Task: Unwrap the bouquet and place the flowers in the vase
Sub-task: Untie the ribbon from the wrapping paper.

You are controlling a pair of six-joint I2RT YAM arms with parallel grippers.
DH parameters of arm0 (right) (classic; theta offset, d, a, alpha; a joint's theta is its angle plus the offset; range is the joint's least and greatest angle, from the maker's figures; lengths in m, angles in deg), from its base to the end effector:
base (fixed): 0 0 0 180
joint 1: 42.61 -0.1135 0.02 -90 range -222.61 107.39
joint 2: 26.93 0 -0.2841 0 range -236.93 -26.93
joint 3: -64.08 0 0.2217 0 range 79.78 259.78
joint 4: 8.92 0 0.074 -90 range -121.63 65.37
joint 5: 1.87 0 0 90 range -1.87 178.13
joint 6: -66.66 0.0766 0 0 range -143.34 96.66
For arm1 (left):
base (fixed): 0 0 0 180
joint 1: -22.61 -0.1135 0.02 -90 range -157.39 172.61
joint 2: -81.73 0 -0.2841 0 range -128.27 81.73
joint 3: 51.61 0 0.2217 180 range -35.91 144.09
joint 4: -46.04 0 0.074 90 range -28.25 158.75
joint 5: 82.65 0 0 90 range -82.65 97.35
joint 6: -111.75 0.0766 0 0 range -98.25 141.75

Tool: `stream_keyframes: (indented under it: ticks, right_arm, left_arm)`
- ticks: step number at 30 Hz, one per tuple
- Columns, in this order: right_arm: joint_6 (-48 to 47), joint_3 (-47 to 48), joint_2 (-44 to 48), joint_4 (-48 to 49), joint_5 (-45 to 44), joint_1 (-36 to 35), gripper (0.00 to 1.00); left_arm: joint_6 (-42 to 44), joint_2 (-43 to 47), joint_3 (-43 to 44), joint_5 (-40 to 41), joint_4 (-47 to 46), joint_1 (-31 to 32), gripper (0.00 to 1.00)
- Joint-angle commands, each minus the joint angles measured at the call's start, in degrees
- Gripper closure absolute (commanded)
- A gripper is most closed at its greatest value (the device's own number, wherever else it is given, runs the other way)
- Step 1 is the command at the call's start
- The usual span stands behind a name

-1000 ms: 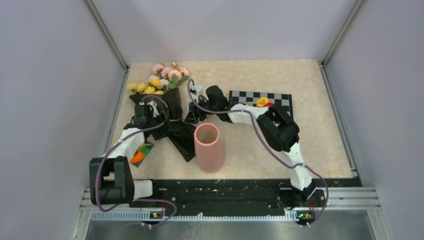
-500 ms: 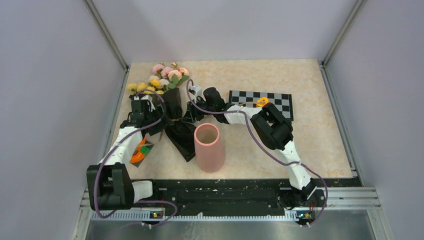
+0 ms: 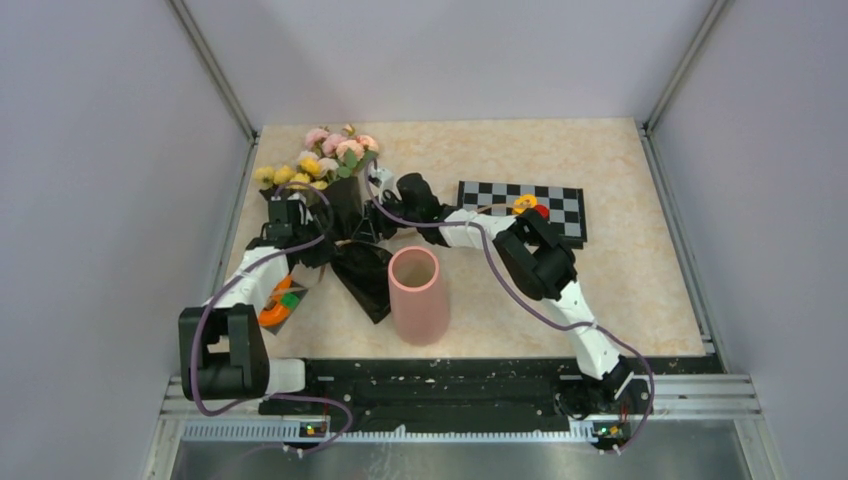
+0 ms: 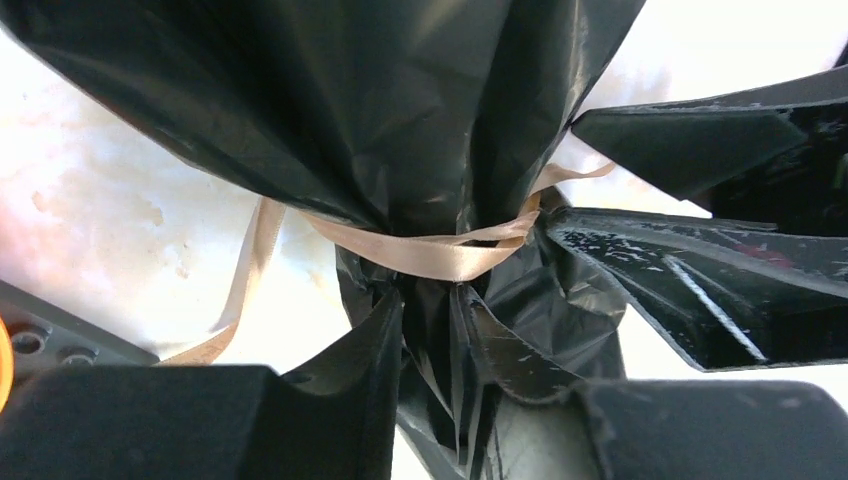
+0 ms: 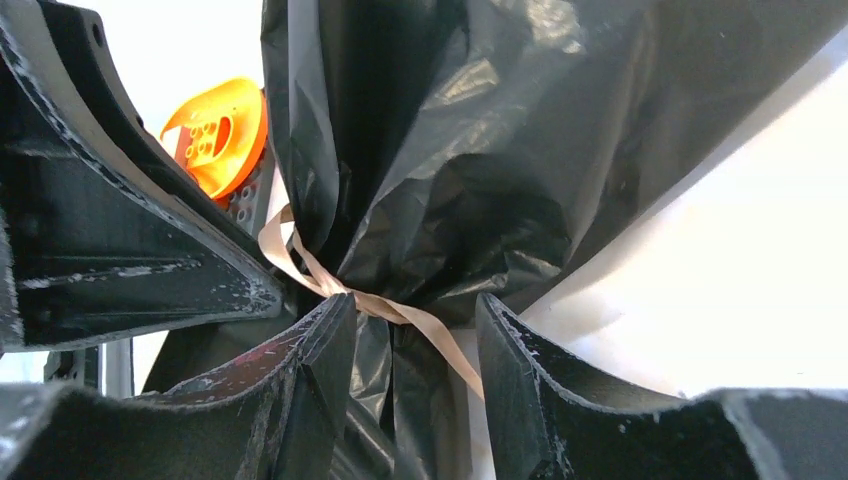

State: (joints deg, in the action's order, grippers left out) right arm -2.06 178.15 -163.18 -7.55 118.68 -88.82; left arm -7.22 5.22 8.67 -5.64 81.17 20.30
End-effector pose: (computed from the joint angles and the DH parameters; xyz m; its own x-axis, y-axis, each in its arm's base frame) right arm 0.3604 0.4322 0.1765 -0.5740 -0.1472 -0.8055 -0.7964 0.3288 0.5075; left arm 0.2599 -0.0067 0.2117 -0.7317 -0.5019 -0.4613 -0.2897 0.8415 -0.4560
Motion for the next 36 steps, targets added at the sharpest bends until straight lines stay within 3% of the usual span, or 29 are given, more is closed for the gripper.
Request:
stream_keyframes:
  ticks: [1,11,16,21,22,26,28,36]
  right_arm:
    - [0.26,2.46,-1.62,1.29,0.58,-1.22,0.51]
    - [-1.66,2.65,-2.99,-0.29,-0.95,-2.3,0.51]
    - [-1.68,3.06,-3.58,-0.03,-2.67,-2.41,0.54]
    - [-1.76,3.19,-3.59,2.15,-3.59,-3.03,0.51]
    - [-1.71,3.15,-3.52,2.56,-3.79,-3.27,0.54]
    - [-1.24,1.31,-2.08,4.55,-6.88,-3.94,0.86]
    - [-0.35,-2.42,0.3,7.14,-9.38,-4.06,0.96]
    - [2.57,-11.48,8.31,13.3,-16.57,-3.9,1.0]
  left_arm:
    - [-0.8,0.45,-3.33,-0.1,-2.36,0.03,0.76]
    - [-1.01,-1.78,-6.61,-0.01,-4.74,0.08,0.88]
    - [-0.91,-1.94,-7.23,0.19,-5.18,0.07,0.89]
    - [-0.89,-1.93,-7.86,0.35,-5.59,0.05,0.91]
    - [-0.9,-1.97,-7.94,0.35,-5.69,0.04,0.91]
    - [-0.83,-1.78,-8.31,0.56,-5.83,0.04,0.91]
    - [-0.78,-1.34,-8.48,0.96,-5.74,0.06,0.91]
    - [-0.74,-0.53,-8.38,2.52,-4.81,0.07,0.91]
